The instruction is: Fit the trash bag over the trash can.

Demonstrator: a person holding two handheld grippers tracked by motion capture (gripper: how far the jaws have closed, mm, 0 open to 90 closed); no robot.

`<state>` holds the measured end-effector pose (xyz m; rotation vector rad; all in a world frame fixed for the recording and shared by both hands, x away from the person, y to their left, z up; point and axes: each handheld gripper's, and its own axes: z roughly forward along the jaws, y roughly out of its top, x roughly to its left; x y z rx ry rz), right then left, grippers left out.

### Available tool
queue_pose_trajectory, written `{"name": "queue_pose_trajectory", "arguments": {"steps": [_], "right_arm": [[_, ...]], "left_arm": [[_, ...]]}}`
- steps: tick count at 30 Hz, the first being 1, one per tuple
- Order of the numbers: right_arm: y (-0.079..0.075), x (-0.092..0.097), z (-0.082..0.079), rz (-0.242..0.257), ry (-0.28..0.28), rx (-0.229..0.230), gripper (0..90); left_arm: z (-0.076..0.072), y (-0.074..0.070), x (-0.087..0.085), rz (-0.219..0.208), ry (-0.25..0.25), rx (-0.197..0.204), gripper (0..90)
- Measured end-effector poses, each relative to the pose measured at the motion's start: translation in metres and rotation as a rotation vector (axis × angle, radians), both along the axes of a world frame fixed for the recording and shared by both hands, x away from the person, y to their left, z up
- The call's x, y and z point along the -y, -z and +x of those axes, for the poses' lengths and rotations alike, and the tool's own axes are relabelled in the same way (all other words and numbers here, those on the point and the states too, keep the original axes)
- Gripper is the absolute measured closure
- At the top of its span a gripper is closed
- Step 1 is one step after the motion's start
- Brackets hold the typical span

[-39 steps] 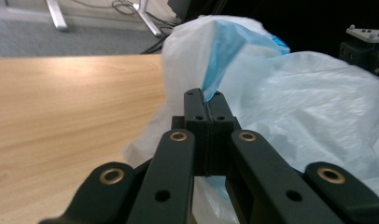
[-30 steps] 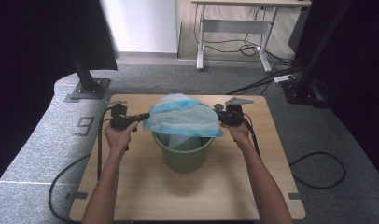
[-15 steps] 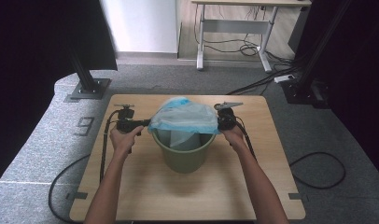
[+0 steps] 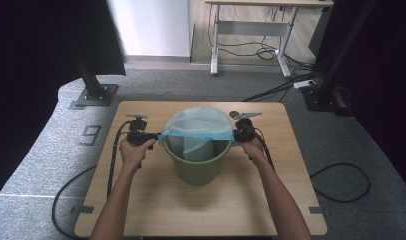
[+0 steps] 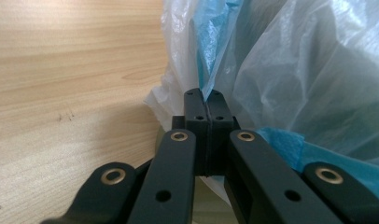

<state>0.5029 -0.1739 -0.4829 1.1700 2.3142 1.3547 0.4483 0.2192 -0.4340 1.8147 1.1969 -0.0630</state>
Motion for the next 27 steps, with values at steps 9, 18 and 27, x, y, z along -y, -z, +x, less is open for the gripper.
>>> {"name": "queue_pose_trajectory", "arguments": {"steps": [9,18,27], "right_arm": [[-0.053,0.042,-0.023,0.182,0.173,0.184,60.1],[-0.092,0.037,-0.072,0.207,0.035,0.218,48.3],[-0.089,0.022,-0.095,0.167,-0.020,0.150,54.7]], "left_arm": [[-0.005,-0.005,-0.005,-0.012,-0.015,0.042,89.8],[-0.011,-0.010,-0.003,-0.023,-0.018,0.073,89.8],[-0.015,-0.016,-0.004,-0.025,-0.017,0.086,89.7]]}}
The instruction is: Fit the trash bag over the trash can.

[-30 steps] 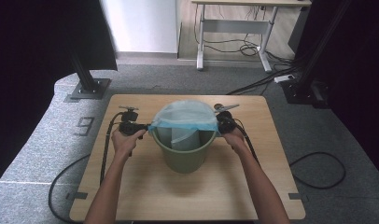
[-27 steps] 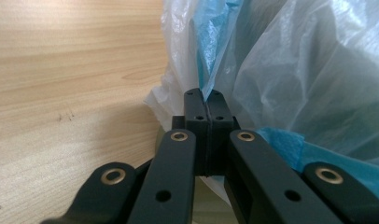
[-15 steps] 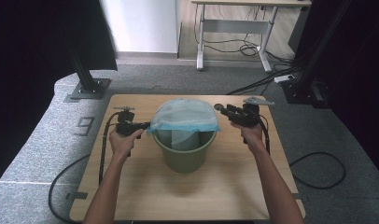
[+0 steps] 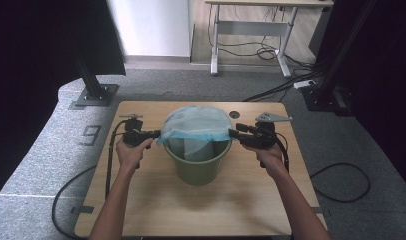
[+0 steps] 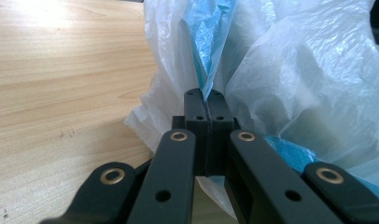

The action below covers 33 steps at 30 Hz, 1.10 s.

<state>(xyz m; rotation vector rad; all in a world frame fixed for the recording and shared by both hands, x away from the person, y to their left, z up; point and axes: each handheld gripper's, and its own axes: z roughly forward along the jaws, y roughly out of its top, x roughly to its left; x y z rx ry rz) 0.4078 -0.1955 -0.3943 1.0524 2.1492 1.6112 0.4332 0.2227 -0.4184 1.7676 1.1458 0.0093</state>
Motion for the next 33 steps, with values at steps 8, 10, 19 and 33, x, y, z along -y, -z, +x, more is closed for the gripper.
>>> {"name": "queue_pose_trajectory", "arguments": {"steps": [8,10,19,33], "right_arm": [[-0.005,-0.003,-0.009,-0.041,-0.016,0.038,87.9],[-0.006,-0.003,-0.011,-0.056,-0.018,0.044,88.7],[-0.006,0.002,-0.058,-0.014,-0.116,0.084,88.8],[0.031,-0.009,-0.103,-0.011,-0.232,0.101,88.9]], "left_arm": [[-0.002,-0.001,0.001,0.007,0.001,0.010,89.7],[-0.002,-0.001,0.000,0.008,0.001,0.011,89.7],[-0.008,-0.001,-0.003,0.023,0.005,0.027,89.7],[-0.016,0.000,-0.003,0.032,0.007,0.030,89.7]]}}
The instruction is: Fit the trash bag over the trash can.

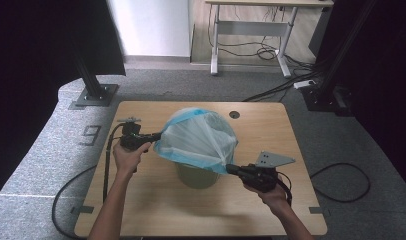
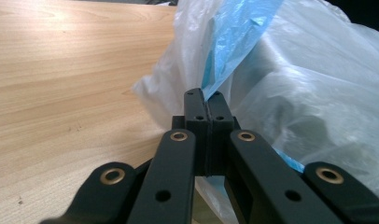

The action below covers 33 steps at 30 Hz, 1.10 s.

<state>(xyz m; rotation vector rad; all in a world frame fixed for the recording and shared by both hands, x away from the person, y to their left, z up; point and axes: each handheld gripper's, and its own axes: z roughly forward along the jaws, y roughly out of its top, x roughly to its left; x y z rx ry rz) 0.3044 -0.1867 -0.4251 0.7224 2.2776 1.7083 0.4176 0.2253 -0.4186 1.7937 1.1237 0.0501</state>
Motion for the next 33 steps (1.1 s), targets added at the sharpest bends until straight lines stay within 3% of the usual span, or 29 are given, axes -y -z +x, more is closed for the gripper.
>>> {"name": "queue_pose_trajectory", "arguments": {"steps": [2,6,18,24,33], "right_arm": [[0.009,-0.005,-0.003,-0.035,-0.011,0.015,88.9],[0.018,-0.009,-0.001,-0.059,-0.018,0.005,88.9],[0.040,-0.028,0.007,-0.196,-0.021,0.028,89.0],[0.051,-0.034,0.012,-0.200,-0.022,0.000,89.0],[0.054,-0.037,0.015,-0.205,-0.017,-0.014,89.0]], "left_arm": [[-0.001,0.001,0.001,0.001,0.004,0.000,89.8],[-0.001,0.002,0.001,0.002,0.006,0.001,89.8],[-0.002,0.007,0.000,0.007,0.015,-0.010,89.7],[-0.004,0.009,-0.001,0.009,0.017,-0.015,89.7],[-0.006,0.008,-0.004,0.038,0.025,-0.028,89.8]]}}
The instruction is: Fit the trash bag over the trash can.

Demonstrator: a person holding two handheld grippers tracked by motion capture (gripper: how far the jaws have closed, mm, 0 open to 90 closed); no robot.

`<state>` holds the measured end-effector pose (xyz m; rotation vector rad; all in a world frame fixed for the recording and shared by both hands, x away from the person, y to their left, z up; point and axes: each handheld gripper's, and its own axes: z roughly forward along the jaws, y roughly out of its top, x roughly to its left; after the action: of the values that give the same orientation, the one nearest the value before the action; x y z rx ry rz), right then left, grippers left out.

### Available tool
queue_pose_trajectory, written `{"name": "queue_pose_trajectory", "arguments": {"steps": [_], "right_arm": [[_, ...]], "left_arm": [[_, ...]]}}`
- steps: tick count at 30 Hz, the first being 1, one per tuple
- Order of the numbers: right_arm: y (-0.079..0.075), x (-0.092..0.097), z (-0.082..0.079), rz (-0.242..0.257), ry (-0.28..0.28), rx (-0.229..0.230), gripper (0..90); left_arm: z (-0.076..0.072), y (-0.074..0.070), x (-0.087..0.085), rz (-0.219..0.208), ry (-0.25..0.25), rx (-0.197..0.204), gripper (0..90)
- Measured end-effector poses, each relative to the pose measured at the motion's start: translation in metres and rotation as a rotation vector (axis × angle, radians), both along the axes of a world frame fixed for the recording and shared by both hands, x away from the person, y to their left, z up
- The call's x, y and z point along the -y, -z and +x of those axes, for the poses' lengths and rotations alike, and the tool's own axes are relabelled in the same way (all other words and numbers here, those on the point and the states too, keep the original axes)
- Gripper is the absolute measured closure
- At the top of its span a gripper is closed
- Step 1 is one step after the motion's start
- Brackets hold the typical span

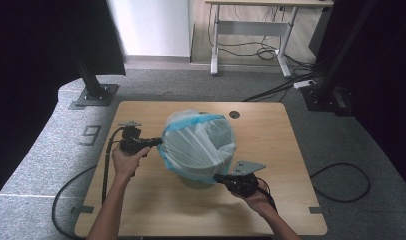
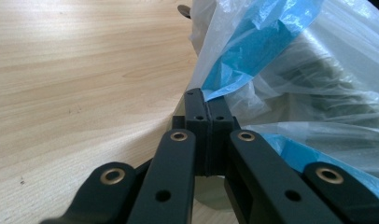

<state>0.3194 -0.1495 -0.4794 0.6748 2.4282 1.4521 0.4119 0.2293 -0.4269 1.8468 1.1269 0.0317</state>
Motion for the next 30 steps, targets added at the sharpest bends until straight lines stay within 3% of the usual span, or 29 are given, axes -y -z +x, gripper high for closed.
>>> {"name": "queue_pose_trajectory", "arguments": {"steps": [12,19,30], "right_arm": [[0.005,0.002,0.005,-0.008,0.018,-0.016,89.0],[0.006,0.006,0.009,-0.019,0.041,-0.023,88.9],[0.005,0.010,0.011,-0.053,0.066,-0.028,88.9]], "left_arm": [[-0.007,0.001,-0.002,0.043,0.010,0.007,89.7],[-0.010,0.007,-0.005,0.036,0.019,-0.001,89.7],[-0.018,0.008,0.002,0.095,0.019,0.028,89.7]]}}
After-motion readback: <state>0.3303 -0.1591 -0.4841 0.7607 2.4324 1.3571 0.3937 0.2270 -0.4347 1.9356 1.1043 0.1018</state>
